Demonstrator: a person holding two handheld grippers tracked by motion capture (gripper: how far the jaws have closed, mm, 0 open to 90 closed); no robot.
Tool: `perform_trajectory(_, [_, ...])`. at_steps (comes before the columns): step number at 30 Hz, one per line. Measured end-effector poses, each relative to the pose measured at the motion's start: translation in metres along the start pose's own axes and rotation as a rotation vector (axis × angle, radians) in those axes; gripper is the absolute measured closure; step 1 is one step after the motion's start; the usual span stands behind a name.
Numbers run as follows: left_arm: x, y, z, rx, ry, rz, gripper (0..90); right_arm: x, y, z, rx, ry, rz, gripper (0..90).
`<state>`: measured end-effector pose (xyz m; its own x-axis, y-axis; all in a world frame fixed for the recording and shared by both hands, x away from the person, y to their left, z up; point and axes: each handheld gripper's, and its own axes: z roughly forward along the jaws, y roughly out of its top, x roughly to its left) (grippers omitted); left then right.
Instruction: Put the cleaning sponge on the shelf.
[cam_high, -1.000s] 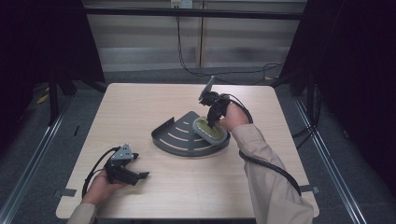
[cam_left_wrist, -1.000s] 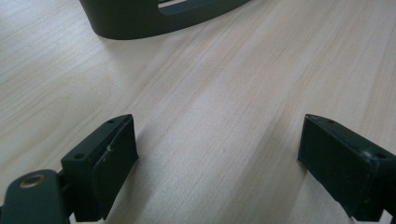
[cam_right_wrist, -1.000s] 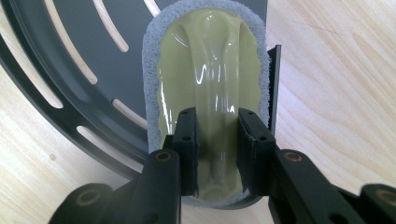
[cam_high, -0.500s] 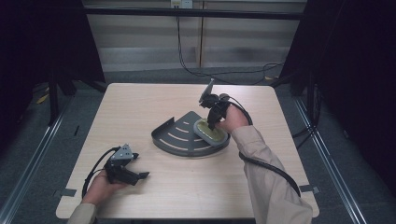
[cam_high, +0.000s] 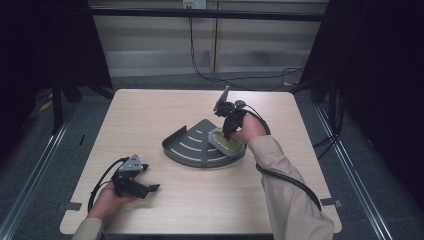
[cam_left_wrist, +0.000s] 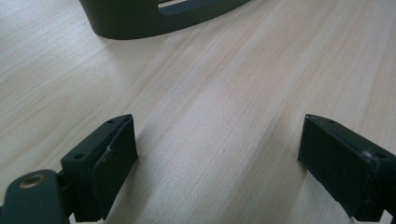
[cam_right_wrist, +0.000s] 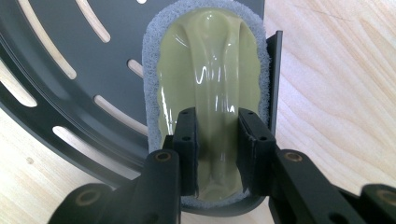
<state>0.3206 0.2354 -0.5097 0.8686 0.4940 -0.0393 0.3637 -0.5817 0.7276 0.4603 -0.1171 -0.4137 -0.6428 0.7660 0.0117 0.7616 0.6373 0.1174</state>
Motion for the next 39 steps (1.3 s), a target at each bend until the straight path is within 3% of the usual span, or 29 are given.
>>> perform_trajectory(39, [0.000, 0.000, 0.000, 0.000, 0.003, 0.001, 10.9, -0.001, -0.001, 0.010, -0.002, 0.012, 0.010, 70.7])
